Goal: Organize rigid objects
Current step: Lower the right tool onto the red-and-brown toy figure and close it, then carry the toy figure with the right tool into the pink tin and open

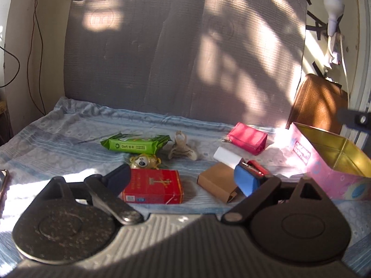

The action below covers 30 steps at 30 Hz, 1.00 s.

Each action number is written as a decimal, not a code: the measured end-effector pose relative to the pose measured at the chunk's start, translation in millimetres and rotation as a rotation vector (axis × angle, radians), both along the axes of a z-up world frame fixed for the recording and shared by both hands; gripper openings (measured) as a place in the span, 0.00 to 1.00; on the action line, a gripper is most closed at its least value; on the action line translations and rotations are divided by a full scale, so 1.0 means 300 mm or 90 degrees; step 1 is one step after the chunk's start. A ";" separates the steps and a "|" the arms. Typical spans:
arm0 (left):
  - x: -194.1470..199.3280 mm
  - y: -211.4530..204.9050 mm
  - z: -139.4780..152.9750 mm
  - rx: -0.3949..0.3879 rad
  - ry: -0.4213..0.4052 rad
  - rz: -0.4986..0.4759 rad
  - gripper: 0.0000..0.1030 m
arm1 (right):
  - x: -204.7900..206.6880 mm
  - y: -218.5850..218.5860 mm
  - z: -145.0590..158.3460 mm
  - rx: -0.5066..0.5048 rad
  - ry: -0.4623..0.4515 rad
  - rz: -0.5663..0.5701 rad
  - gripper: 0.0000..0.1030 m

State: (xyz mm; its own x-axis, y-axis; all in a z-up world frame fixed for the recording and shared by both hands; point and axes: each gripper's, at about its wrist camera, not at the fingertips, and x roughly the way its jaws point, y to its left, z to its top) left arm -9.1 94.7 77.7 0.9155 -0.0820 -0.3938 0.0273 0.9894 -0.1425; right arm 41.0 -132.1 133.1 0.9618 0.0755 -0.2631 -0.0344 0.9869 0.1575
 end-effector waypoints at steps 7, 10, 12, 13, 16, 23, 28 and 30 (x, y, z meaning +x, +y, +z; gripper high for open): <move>0.034 -0.170 -0.122 0.042 0.034 -0.202 0.66 | 0.148 -0.074 -0.283 0.086 0.167 -0.018 0.38; 0.048 -0.199 -0.167 -0.007 0.034 -0.277 0.66 | 0.175 -0.099 -0.315 0.099 0.190 0.010 0.38; 0.071 -0.218 -0.176 -0.030 0.036 -0.294 0.66 | 0.199 -0.108 -0.324 0.112 0.201 0.027 0.38; 0.087 -0.237 -0.182 -0.022 0.040 -0.294 0.66 | 0.217 -0.110 -0.328 0.123 0.206 0.034 0.41; 0.124 -0.293 -0.205 0.019 0.056 -0.308 0.66 | 0.264 -0.116 -0.342 0.146 0.220 0.048 0.42; 0.194 -0.313 -0.241 0.041 0.101 -0.314 0.65 | 0.333 -0.125 -0.410 0.224 0.257 0.094 0.53; 0.165 -0.291 -0.230 0.021 0.092 -0.306 0.48 | 0.303 -0.126 -0.428 0.295 0.270 0.128 0.39; 0.125 -0.312 -0.212 0.038 0.072 -0.310 0.47 | 0.268 -0.129 -0.425 0.304 0.263 0.123 0.37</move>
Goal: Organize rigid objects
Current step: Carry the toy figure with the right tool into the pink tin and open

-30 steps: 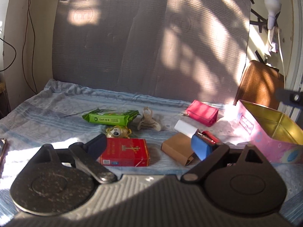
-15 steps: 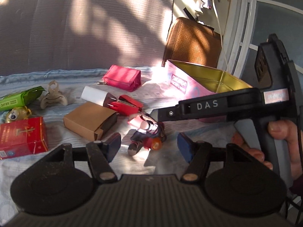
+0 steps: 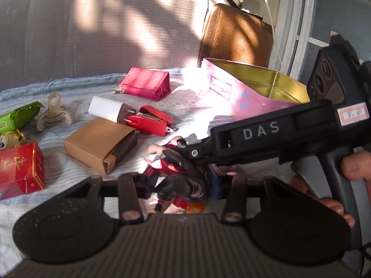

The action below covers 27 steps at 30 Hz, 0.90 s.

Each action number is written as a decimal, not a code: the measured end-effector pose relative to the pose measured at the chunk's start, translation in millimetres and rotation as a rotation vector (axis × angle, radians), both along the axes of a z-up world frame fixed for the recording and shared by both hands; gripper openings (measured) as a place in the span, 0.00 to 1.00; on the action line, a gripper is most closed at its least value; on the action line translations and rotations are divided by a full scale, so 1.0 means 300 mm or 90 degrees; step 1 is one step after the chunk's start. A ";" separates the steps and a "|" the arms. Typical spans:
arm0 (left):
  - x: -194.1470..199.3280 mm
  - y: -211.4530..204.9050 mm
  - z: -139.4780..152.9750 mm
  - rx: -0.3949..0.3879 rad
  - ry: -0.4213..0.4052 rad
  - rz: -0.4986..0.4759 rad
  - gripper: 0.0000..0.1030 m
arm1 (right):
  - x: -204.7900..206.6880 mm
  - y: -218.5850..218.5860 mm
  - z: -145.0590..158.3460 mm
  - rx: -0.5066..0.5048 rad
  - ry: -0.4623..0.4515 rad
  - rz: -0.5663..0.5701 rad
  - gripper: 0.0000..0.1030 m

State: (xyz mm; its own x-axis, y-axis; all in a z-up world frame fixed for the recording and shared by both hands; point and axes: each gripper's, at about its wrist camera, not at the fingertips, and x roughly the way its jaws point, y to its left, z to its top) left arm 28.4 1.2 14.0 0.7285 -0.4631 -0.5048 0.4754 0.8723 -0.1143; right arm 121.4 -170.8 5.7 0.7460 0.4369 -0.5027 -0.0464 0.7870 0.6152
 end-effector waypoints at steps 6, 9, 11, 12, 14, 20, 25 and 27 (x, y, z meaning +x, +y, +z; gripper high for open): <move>-0.023 -0.121 0.124 0.015 -0.085 -0.039 0.47 | -0.128 -0.071 0.119 -0.012 -0.090 -0.065 0.37; 0.011 -0.239 0.201 0.009 -0.123 -0.086 0.47 | -0.188 -0.168 0.202 -0.041 -0.143 -0.124 0.37; 0.047 -0.328 0.233 0.003 -0.141 -0.122 0.47 | -0.221 -0.254 0.238 -0.050 -0.163 -0.169 0.37; 0.069 -0.382 0.243 -0.003 -0.146 -0.145 0.47 | -0.237 -0.307 0.250 -0.051 -0.167 -0.194 0.37; 0.111 -0.493 0.251 -0.010 -0.153 -0.184 0.47 | -0.264 -0.399 0.263 -0.058 -0.172 -0.239 0.37; 0.195 -0.730 0.199 -0.015 -0.122 -0.243 0.48 | -0.297 -0.626 0.207 -0.067 -0.136 -0.334 0.40; 0.176 -0.789 0.157 0.057 -0.138 -0.222 0.55 | -0.332 -0.681 0.149 -0.101 -0.123 -0.434 0.65; 0.150 -0.745 0.164 0.050 -0.140 -0.225 0.56 | -0.386 -0.668 0.154 -0.110 -0.165 -0.474 0.65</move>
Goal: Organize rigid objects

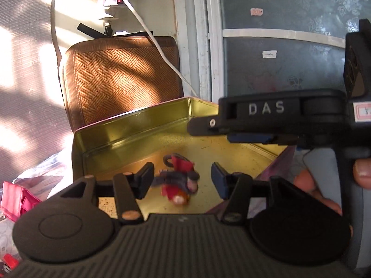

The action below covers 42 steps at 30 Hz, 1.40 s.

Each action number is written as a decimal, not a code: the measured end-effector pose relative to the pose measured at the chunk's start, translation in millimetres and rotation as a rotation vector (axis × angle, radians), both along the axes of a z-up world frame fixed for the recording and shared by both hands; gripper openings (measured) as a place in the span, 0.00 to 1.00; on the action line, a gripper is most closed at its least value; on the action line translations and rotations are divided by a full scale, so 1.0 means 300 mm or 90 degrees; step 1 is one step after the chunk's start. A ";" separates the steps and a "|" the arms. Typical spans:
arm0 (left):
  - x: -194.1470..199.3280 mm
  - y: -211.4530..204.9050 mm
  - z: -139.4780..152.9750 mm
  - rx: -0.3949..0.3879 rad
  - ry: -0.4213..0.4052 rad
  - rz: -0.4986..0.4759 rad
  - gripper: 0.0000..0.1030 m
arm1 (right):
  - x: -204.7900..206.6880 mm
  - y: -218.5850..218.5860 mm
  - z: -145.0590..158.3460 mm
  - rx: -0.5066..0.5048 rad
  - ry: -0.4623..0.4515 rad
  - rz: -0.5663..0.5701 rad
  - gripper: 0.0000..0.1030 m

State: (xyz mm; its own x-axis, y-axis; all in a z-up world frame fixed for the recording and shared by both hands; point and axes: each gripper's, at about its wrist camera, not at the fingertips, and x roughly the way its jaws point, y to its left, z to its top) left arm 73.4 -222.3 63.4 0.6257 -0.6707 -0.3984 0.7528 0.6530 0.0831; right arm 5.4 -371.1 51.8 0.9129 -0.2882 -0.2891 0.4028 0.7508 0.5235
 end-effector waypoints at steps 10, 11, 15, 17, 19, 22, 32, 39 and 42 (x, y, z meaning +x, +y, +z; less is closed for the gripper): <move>-0.154 0.555 -0.010 -0.037 0.023 0.167 0.63 | 0.035 0.362 0.112 -0.153 -0.051 0.146 0.74; -0.167 0.633 -0.018 -0.039 0.029 0.197 0.63 | 0.068 0.420 0.113 -0.163 -0.038 0.189 0.74; -0.189 0.955 -0.036 -0.054 0.052 0.364 0.68 | 0.234 0.695 0.077 -0.192 0.043 0.389 0.80; -0.187 1.113 -0.034 -0.080 0.063 0.444 0.68 | 0.299 0.830 0.055 -0.221 0.071 0.458 0.81; -0.173 1.248 -0.036 -0.103 0.081 0.508 0.68 | 0.352 0.981 0.031 -0.272 0.095 0.514 0.82; -0.133 1.377 -0.055 -0.142 0.131 0.548 0.68 | 0.420 1.159 -0.006 -0.324 0.129 0.569 0.81; -0.003 1.413 -0.148 -0.204 0.236 0.497 0.58 | 0.645 1.328 -0.082 -0.309 0.215 0.602 0.69; -0.028 1.354 -0.141 -0.217 0.266 0.476 0.37 | 0.597 1.333 -0.099 -0.317 0.221 0.600 0.62; -0.087 1.275 -0.118 -0.200 0.259 0.456 0.37 | 0.508 1.289 -0.085 -0.329 0.218 0.591 0.62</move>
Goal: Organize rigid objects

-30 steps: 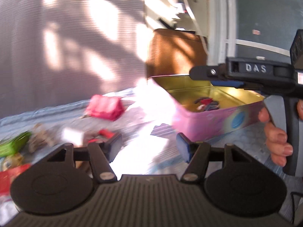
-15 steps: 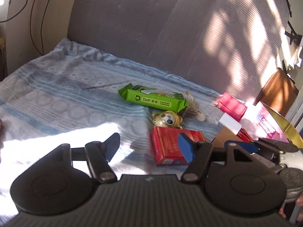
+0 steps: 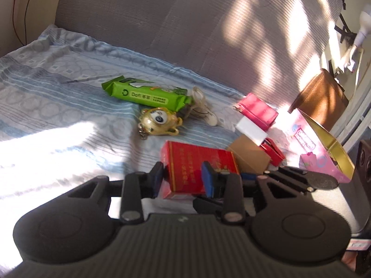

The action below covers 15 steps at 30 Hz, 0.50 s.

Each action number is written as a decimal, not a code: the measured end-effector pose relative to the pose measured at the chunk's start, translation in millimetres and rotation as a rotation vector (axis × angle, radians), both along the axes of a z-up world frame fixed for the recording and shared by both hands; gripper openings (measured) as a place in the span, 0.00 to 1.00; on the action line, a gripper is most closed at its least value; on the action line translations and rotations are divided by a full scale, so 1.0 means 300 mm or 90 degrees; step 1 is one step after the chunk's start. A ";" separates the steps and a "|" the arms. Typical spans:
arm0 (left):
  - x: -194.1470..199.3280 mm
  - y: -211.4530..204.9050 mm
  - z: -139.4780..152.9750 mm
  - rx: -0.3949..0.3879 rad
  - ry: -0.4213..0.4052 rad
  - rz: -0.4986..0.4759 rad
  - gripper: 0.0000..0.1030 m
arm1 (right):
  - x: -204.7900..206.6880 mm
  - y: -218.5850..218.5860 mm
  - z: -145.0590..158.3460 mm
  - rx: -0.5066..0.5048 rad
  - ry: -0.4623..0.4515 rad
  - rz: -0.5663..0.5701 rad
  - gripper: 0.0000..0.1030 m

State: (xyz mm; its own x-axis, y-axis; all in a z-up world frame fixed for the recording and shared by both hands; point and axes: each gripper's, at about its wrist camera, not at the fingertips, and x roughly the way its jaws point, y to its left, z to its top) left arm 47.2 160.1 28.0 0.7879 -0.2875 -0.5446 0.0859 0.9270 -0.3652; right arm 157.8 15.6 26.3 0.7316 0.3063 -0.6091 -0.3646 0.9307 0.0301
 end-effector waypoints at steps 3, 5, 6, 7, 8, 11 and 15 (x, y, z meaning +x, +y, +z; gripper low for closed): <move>-0.074 -0.121 0.019 0.024 -0.025 -0.033 0.37 | -0.110 -0.073 0.012 -0.010 -0.018 -0.018 0.63; -0.107 -0.208 0.024 0.030 -0.035 -0.059 0.37 | -0.188 -0.148 0.015 -0.008 -0.026 -0.042 0.63; -0.116 -0.258 0.021 0.029 -0.035 -0.076 0.37 | -0.226 -0.190 0.013 -0.009 -0.028 -0.057 0.63; -0.119 -0.298 0.017 0.028 -0.033 -0.092 0.37 | -0.261 -0.228 0.010 -0.013 -0.031 -0.071 0.63; -0.117 -0.351 0.010 0.027 -0.029 -0.115 0.37 | -0.291 -0.261 0.005 -0.019 -0.033 -0.085 0.63; -0.107 -0.473 -0.002 0.029 -0.021 -0.167 0.38 | -0.380 -0.369 -0.016 -0.029 -0.036 -0.132 0.63; -0.090 -0.640 0.052 0.044 -0.054 -0.226 0.38 | -0.476 -0.503 -0.011 -0.016 -0.075 -0.201 0.63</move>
